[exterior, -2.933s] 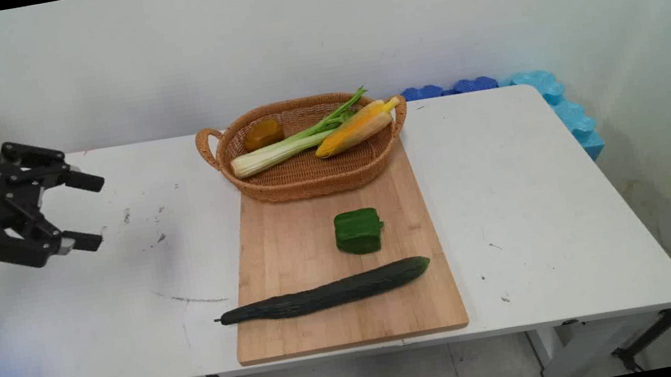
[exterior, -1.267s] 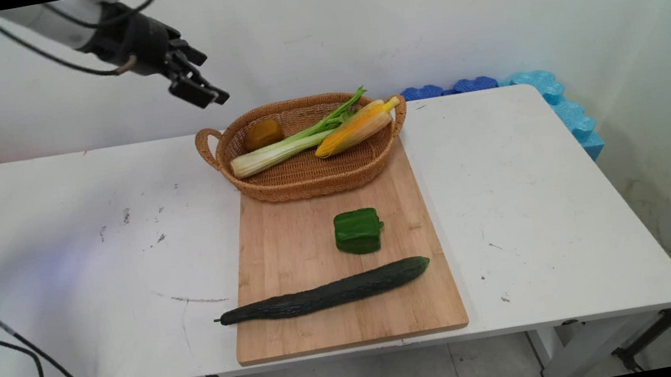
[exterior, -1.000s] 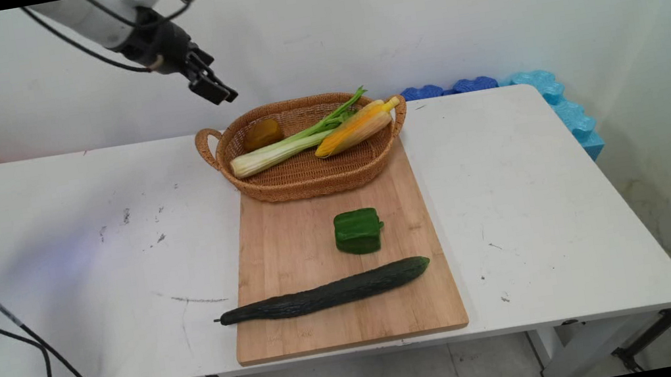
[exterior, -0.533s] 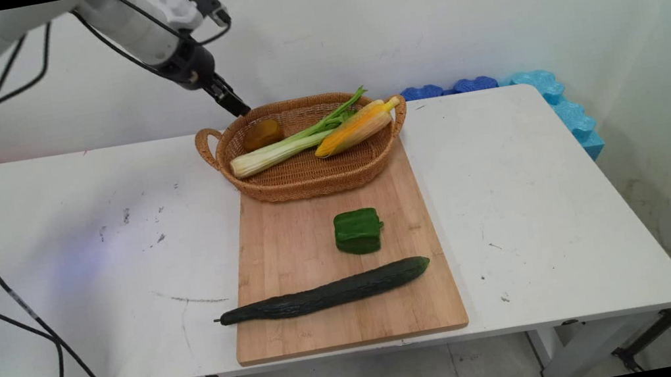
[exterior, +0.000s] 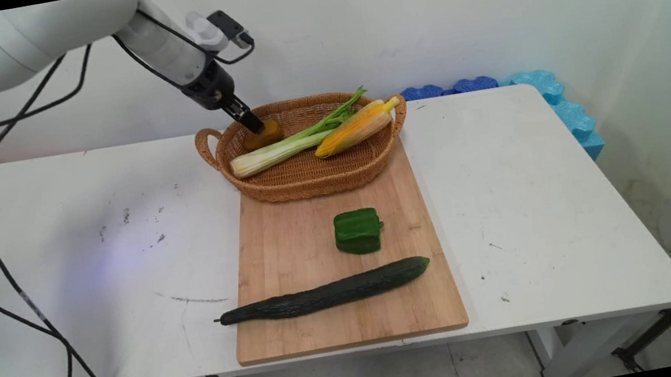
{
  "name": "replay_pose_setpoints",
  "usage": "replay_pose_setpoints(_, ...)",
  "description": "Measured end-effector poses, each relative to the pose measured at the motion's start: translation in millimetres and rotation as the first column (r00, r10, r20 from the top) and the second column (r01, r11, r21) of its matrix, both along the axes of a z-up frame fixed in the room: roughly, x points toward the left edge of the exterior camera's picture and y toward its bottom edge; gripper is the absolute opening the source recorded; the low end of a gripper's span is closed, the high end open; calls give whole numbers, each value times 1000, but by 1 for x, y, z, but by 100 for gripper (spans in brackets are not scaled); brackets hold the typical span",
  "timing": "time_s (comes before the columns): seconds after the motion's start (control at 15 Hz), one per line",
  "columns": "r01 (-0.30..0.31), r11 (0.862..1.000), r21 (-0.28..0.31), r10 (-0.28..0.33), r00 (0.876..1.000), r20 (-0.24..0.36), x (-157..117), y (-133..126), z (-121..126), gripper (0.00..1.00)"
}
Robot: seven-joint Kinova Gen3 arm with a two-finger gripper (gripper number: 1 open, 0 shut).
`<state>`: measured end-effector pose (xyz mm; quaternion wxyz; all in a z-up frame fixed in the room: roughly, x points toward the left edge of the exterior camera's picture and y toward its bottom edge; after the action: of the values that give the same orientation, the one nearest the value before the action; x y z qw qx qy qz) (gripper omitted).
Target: Pick up the potato from the vegetable basket
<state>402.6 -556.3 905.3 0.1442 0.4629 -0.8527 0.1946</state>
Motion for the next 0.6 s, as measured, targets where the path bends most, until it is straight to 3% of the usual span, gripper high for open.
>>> replay_pose_setpoints(0.6, -35, 999, 23, 35, 999, -12, -9, -14, -27, 100)
